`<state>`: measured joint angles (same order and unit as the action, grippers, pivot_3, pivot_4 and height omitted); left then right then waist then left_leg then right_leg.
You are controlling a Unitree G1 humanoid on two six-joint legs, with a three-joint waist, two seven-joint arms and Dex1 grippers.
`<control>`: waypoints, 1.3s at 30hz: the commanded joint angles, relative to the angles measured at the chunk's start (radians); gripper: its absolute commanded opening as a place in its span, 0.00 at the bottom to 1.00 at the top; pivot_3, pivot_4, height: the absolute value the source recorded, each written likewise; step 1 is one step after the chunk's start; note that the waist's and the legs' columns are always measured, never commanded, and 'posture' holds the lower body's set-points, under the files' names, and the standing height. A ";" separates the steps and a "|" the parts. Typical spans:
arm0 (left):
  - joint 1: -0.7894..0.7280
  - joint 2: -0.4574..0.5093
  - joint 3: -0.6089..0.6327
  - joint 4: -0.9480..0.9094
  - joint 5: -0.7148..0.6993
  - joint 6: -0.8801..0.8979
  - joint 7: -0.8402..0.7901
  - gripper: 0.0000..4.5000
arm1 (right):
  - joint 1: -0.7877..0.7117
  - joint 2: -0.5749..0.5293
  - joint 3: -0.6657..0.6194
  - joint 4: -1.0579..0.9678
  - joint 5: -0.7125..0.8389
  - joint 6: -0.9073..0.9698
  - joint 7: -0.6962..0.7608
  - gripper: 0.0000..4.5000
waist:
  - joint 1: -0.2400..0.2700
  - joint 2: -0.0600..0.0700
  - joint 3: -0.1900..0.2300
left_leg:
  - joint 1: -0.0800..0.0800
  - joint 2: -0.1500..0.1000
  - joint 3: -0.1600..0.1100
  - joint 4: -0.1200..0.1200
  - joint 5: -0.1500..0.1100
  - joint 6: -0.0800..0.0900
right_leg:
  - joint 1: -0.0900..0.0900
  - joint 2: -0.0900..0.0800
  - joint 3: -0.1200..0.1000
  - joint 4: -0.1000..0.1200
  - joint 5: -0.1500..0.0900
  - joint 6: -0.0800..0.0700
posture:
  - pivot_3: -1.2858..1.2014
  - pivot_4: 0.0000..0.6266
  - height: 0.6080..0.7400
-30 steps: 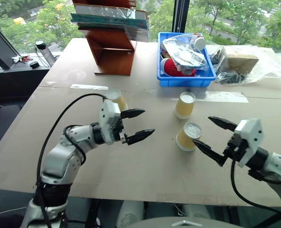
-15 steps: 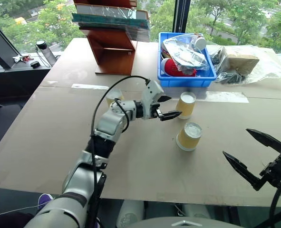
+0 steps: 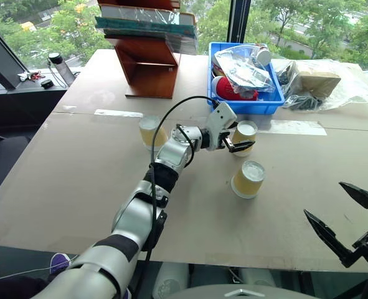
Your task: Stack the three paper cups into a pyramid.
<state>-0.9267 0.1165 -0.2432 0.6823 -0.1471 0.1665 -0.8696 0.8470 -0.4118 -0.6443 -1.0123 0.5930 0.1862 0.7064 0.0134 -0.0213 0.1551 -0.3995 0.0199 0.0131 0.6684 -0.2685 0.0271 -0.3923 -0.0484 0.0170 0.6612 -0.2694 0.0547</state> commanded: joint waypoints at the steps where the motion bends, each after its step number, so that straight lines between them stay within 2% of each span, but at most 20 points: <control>1: -0.036 -0.020 0.024 0.019 0.012 -0.050 0.002 0.80 | 0.014 0.008 -0.003 -0.022 -0.011 -0.032 -0.010 1.00 | 0.000 0.000 0.000 | 0.000 0.000 0.000 0.000 0.000 0.000 | 0.000 0.000 0.000 0.000 0.000 0.000 | 0.52 0.24 1.00; 4: -0.037 -0.023 0.028 0.034 0.018 -0.069 -0.006 0.55 | 0.018 0.010 0.002 -0.019 -0.017 -0.037 -0.011 1.00 | -0.001 0.000 0.000 | 0.000 0.000 0.000 0.000 0.000 0.000 | 0.000 0.000 0.000 0.000 0.000 0.000 | 0.52 0.24 1.00; 8: -0.020 -0.003 0.040 -0.003 0.006 -0.071 -0.036 0.55 | 0.024 0.008 0.004 -0.015 -0.017 -0.045 -0.007 1.00 | -0.001 0.000 0.000 | 0.000 0.000 0.000 0.000 0.000 0.000 | 0.000 0.000 0.000 0.000 0.000 0.000 | 0.52 0.24 1.00; 12: 0.010 0.070 0.081 -0.105 -0.039 -0.014 -0.100 0.55 | 0.024 -0.005 0.009 -0.007 -0.009 -0.049 0.010 1.00 | -0.005 0.000 0.000 | 0.000 0.000 0.000 0.000 0.000 0.000 | 0.000 0.000 0.000 0.000 0.000 0.000 | 0.52 0.24 1.00; 14: 0.049 0.136 0.109 -0.221 -0.100 0.066 -0.175 0.55 | 0.020 -0.016 0.014 0.002 0.000 -0.052 0.027 1.00 | -0.008 0.000 0.000 | 0.000 0.001 0.000 0.000 0.000 0.000 | 0.000 0.000 0.000 0.001 0.000 0.000 | 0.52 0.24 1.00; 18: 0.173 0.336 0.157 -0.521 -0.253 0.251 -0.353 0.55 | -0.010 -0.074 0.020 0.052 0.040 -0.064 0.101 1.00 | -0.025 0.001 0.000 | 0.001 0.004 0.000 -0.001 0.000 0.000 | -0.001 0.000 0.000 0.001 0.000 0.000 | 0.52 0.24 1.00; 23: 0.281 0.447 0.186 -0.710 -0.355 0.386 -0.397 0.55 | -0.079 -0.156 0.031 0.088 0.100 -0.044 0.151 1.00 | -0.006 0.001 0.000 | 0.001 0.003 -0.001 0.001 0.000 0.000 | 0.001 -0.003 -0.001 0.001 0.000 0.000 | 0.52 0.24 1.00; 29: 0.391 0.428 0.117 -0.773 -0.277 0.262 -0.360 0.55 | -0.159 -0.202 0.089 0.115 0.099 -0.014 0.144 1.00 | 0.004 0.001 0.000 | 0.002 0.002 -0.002 0.001 0.000 0.000 | 0.003 -0.002 -0.002 0.001 0.000 0.000 | 0.52 0.24 1.00; 33: 0.422 0.392 0.069 -0.728 -0.198 0.150 -0.324 0.55 | -0.158 -0.202 0.101 0.110 0.091 -0.010 0.142 1.00 | 0.001 0.001 0.000 | 0.002 0.002 -0.001 0.001 0.000 0.000 | 0.003 -0.002 -0.001 0.001 0.000 0.000 | 0.52 0.24 1.00; 39: 0.434 0.353 0.040 -0.668 -0.156 0.074 -0.299 0.55 | -0.126 -0.199 0.083 0.092 0.092 -0.009 0.137 1.00 | 0.000 0.001 0.000 | 0.003 0.002 -0.001 0.001 0.000 0.000 | 0.003 -0.002 -0.001 0.001 0.000 0.000 | 0.52 0.24 1.00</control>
<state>-0.4917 0.4737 -0.2035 0.0230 -0.3129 0.2745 -1.1716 0.7145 -0.6097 -0.5372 -0.8867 0.6794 0.1819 0.8443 0.0137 -0.0201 0.1552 -0.3969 0.0219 0.0117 0.6695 -0.2684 0.0271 -0.3898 -0.0499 0.0159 0.6624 -0.2693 0.0544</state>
